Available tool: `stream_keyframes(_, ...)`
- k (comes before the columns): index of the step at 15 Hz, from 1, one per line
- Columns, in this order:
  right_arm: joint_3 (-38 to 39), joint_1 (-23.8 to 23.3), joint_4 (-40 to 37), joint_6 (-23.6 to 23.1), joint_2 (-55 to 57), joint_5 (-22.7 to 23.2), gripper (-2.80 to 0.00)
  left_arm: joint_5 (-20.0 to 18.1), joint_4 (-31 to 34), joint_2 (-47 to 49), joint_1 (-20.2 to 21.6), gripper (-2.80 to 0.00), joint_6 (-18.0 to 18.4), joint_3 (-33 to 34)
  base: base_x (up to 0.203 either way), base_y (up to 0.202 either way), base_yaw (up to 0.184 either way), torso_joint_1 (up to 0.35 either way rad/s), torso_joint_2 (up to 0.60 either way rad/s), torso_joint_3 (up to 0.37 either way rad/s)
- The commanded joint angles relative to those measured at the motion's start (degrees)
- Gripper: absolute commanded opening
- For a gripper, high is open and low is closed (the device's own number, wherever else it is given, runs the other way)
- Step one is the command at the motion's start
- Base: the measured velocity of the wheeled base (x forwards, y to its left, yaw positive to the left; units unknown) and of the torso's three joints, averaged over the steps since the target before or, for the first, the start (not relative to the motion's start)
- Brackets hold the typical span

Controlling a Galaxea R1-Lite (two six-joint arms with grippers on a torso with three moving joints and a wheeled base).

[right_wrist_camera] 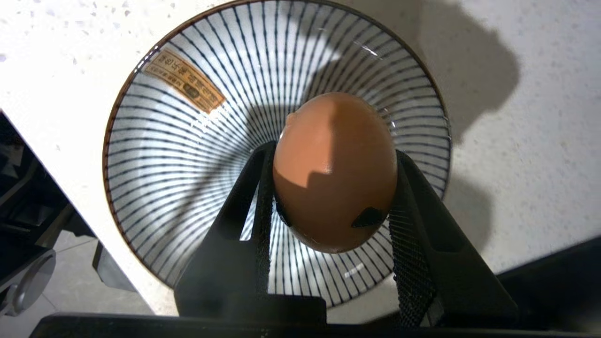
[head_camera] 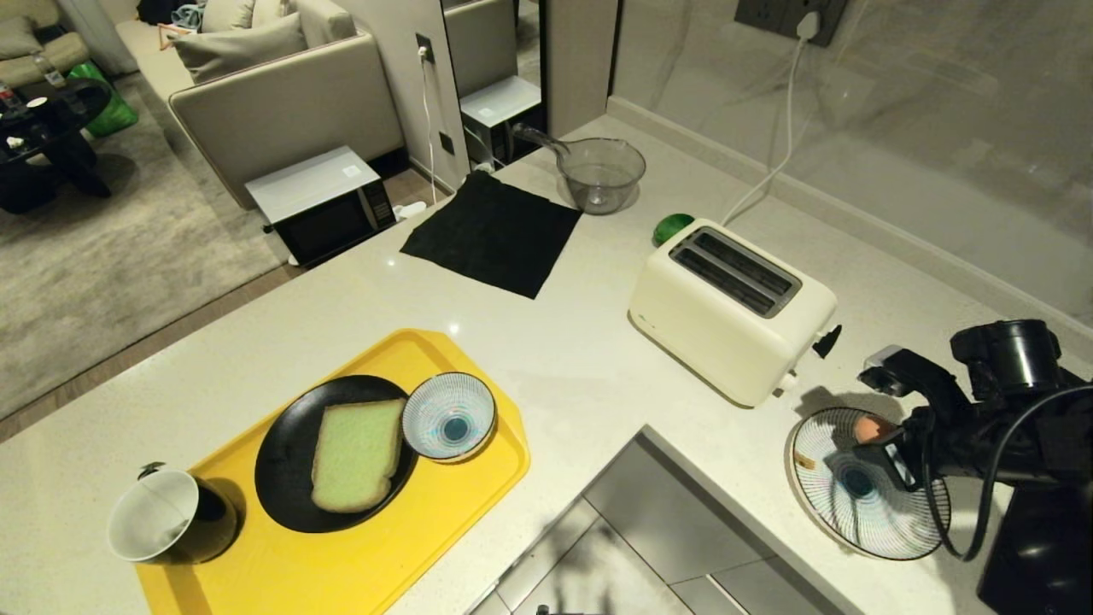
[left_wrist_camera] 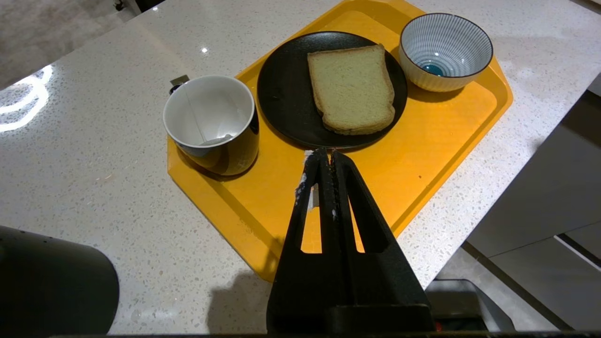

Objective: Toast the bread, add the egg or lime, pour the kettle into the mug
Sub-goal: Put the egg in the bowl

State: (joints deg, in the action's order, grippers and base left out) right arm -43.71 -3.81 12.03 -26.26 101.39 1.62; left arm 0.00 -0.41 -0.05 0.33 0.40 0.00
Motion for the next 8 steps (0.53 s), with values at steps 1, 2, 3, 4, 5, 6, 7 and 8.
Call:
stream_keyframes(1,1.55,-0.99,0.18,-0.19,-5.08,-0.08,-2.8,0.06,-0.02,-0.04,0.02,-2.8,-0.05,0.0,0.0,0.0,0.0,0.0,0.0,0.0)
stream_keyframes(2,1.5,-1.75,0.18,-0.15,-6.7,-0.2,-2.8,0.06,-0.02,-0.04,0.02,-2.8,0.01,0.0,0.0,0.0,0.0,0.0,0.0,0.0)
stream_keyframes(3,1.23,-2.75,0.25,-0.12,-8.18,-0.32,-2.8,0.0,-0.02,-0.04,0.02,-2.8,-0.05,0.0,0.0,0.0,0.0,0.0,0.0,0.0)
stream_keyframes(4,0.96,-3.95,0.33,-0.11,-9.64,-0.36,-2.8,0.0,-0.02,-0.04,0.02,-2.8,-0.05,0.0,0.0,0.0,0.0,0.0,0.0,0.0)
stream_keyframes(5,0.8,-5.13,0.44,-0.17,-11.18,-0.38,-2.8,0.0,-0.02,-0.04,0.02,-2.8,0.03,0.0,0.0,0.0,0.0,0.0,0.0,0.0)
stream_keyframes(6,0.77,-6.18,0.78,-0.33,-12.59,-0.39,-2.8,0.06,-0.02,-0.04,0.02,-2.8,-0.01,0.0,0.0,0.0,0.0,0.0,0.0,0.0)
stream_keyframes(7,0.74,-7.47,1.81,-0.48,-13.89,-0.39,-2.8,0.0,-0.02,-0.04,0.02,-2.8,-0.01,0.0,0.0,0.0,0.0,0.0,0.0,0.0)
stream_keyframes(8,0.62,-8.7,4.15,-0.64,-14.93,-0.39,-2.8,0.0,-0.02,-0.04,0.02,-2.8,-0.05,0.0,0.0,0.0,0.0,0.0,0.0,0.0)
